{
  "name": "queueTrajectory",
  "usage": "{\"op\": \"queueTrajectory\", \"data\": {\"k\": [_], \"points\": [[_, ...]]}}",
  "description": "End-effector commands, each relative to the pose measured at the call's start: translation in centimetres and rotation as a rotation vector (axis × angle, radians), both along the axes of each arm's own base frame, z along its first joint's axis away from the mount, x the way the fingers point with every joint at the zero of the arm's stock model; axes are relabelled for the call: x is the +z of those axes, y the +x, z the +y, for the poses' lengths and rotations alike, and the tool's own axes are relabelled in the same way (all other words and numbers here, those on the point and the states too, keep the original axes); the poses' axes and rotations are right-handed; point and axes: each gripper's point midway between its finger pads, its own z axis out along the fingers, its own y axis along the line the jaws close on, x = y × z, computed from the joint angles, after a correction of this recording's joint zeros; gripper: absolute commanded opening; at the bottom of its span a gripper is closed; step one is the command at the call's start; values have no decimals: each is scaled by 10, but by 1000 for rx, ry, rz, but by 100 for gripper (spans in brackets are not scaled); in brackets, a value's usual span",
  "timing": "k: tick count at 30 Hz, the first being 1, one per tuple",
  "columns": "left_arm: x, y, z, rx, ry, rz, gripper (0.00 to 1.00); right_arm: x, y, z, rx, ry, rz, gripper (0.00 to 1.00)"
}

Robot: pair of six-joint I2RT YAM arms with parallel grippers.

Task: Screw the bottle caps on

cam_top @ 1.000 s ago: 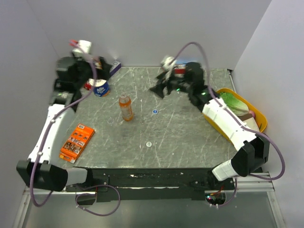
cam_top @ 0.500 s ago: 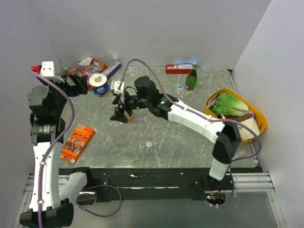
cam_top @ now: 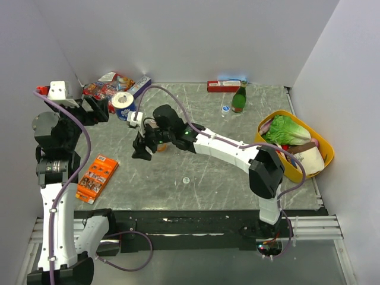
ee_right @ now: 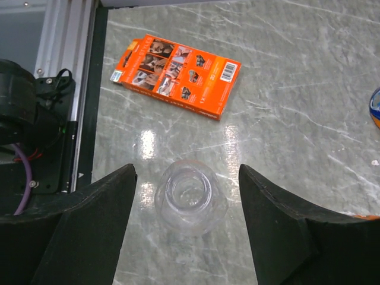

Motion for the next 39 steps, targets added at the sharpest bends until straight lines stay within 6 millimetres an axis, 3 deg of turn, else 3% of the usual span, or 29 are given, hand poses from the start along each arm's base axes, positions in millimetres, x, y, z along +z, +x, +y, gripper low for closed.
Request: {"op": "queueTrajectory", "data": {"k": [1, 6, 9, 10, 12, 14, 17, 18, 19, 20, 21, 23, 24, 25, 27, 31, 36, 39], "points": [[6, -6, -4, -17, -31, -17, 96, 15, 8, 10, -23, 41, -47, 71], [8, -4, -6, -30, -42, -22, 96, 3, 10, 8, -19, 15, -44, 51], [8, -4, -9, -51, -32, -26, 96, 9, 6, 7, -6, 17, -45, 35], [8, -4, -11, -61, -23, -29, 96, 21, 3, 5, 3, 35, -60, 28], [8, -5, -16, -90, -5, -33, 96, 36, -1, 0, 17, 44, -78, 24], [11, -7, -23, -140, 32, -46, 96, 69, -12, -15, 42, 63, -92, 22], [11, -15, -50, -311, 79, -52, 96, 117, -24, -58, 78, 88, -78, 18], [8, -21, -68, -434, 92, -43, 96, 142, -31, -76, 81, 122, -93, 18], [7, -25, -76, -491, 91, -39, 96, 144, -39, -92, 98, 105, -59, 16], [6, -29, -85, -552, 89, -41, 96, 150, -30, -109, 71, 104, -60, 16], [3, -38, -100, -672, 85, -38, 96, 169, -36, -126, 79, 125, -91, 15], [-4, -43, -121, -765, 76, -33, 96, 178, -35, -154, 61, 115, -72, 15], [-9, -42, -129, -788, 89, -26, 96, 192, -38, -167, 51, 135, -95, 14], [-14, -55, -160, -876, 112, -32, 96, 197, -39, -174, 45, 139, -99, 14], [-21, -63, -185, -955, 179, -56, 96, 207, -42, -194, 26, 141, -100, 12], [-29, -77, -228, -1129, 170, -23, 96, 210, -56, -213, 63, 129, -170, 11], [-42, -77, -267, -1218, 273, -59, 96, 215, -69, -218, 101, 152, -196, 12], [-47, -92, -285, -1319, 306, -94, 96, 221, -70, -218, 89, 172, -178, 12]]}}
